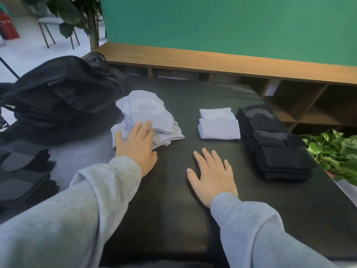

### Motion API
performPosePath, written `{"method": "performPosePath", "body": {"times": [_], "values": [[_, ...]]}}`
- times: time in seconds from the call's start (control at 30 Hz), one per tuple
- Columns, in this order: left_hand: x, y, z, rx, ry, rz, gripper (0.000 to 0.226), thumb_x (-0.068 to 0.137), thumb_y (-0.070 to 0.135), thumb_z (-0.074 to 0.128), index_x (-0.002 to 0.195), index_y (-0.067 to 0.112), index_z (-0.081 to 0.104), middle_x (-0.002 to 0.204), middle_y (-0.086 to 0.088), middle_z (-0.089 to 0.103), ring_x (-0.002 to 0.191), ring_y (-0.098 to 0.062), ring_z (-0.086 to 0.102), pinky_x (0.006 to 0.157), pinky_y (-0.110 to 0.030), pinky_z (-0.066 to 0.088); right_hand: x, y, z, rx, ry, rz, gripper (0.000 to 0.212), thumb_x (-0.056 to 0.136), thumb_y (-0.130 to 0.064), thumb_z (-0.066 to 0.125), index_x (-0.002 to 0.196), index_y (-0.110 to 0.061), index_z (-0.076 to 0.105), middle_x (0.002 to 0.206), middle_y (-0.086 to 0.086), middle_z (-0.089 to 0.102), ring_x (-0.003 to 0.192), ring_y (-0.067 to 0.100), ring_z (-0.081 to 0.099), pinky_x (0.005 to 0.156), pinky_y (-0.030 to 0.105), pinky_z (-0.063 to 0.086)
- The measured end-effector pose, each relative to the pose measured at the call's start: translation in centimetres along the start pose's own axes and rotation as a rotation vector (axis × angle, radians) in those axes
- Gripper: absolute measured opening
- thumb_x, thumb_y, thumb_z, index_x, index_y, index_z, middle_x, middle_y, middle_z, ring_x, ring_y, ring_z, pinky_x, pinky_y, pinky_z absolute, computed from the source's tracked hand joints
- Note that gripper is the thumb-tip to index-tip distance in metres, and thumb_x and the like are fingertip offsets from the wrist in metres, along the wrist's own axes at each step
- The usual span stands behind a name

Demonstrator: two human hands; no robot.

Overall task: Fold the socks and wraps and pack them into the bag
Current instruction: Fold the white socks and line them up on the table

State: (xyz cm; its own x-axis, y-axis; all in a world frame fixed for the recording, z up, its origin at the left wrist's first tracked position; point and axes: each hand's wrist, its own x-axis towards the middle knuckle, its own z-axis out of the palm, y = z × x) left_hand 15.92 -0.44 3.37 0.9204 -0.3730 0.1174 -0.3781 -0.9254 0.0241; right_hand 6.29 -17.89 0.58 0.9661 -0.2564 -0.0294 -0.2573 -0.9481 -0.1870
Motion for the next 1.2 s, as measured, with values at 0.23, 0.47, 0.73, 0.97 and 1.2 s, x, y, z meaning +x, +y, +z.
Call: {"method": "performPosePath", "body": {"times": [0.23,0.47,0.73,0.97,1.2], "values": [[-0.2,0.3,-0.5,-0.124,0.13,0.052,0.047,0.093,0.027,0.043,0.138,0.019,0.032,0.154,0.009,0.01,0.142,-0.009,0.007,0.11,-0.049,0.009,0.1,0.1,0.1,0.028,0.008,0.001,0.058,0.094,-0.054,0.021,0.148,-0.037,0.011,0.158,-0.011,0.002,0.145,0.012,-0.005,0.117,0.04,-0.001],[-5.2,0.2,2.4,-0.302,0.477,0.285,0.032,0.076,0.024,0.054,0.107,0.018,0.051,0.113,-0.007,0.061,0.112,-0.014,0.044,0.097,-0.042,0.023,-0.5,0.1,-0.9,0.196,0.091,0.006,0.058,0.092,-0.049,0.04,0.144,-0.03,0.024,0.151,-0.012,0.026,0.141,0.008,0.017,0.115,0.03,0.009],[-7.6,1.3,4.1,-0.417,0.525,0.375,0.036,0.064,0.013,0.066,0.091,0.022,0.044,0.097,0.004,0.053,0.089,-0.011,0.048,0.079,-0.028,0.032,-1.7,-0.6,-0.9,0.16,0.011,-0.37,0.071,0.078,-0.064,0.042,0.143,-0.043,0.024,0.152,-0.021,0.016,0.139,-0.001,0.014,0.111,0.019,0.009],[-8.4,1.3,3.6,-0.351,0.477,0.366,0.025,0.067,0.018,0.051,0.087,0.027,0.039,0.073,0.007,0.059,0.06,-0.012,0.057,0.07,-0.025,0.032,-3.1,-0.8,-0.5,0.167,0.016,-0.402,0.072,0.069,-0.07,0.031,0.133,-0.041,0.044,0.15,-0.024,0.021,0.139,-0.004,0.01,0.105,0.011,-0.001],[-9.1,1.1,3.4,-0.301,0.397,0.34,0.018,0.076,0.032,0.04,0.078,0.028,0.058,0.079,0.012,0.059,0.072,-0.011,0.058,0.074,-0.025,0.031,-4.3,-0.7,-0.3,0.144,0.033,-0.4,0.06,0.083,-0.058,0.053,0.137,-0.037,0.038,0.148,-0.025,0.025,0.139,-0.005,0.011,0.106,0.012,-0.002]]}}
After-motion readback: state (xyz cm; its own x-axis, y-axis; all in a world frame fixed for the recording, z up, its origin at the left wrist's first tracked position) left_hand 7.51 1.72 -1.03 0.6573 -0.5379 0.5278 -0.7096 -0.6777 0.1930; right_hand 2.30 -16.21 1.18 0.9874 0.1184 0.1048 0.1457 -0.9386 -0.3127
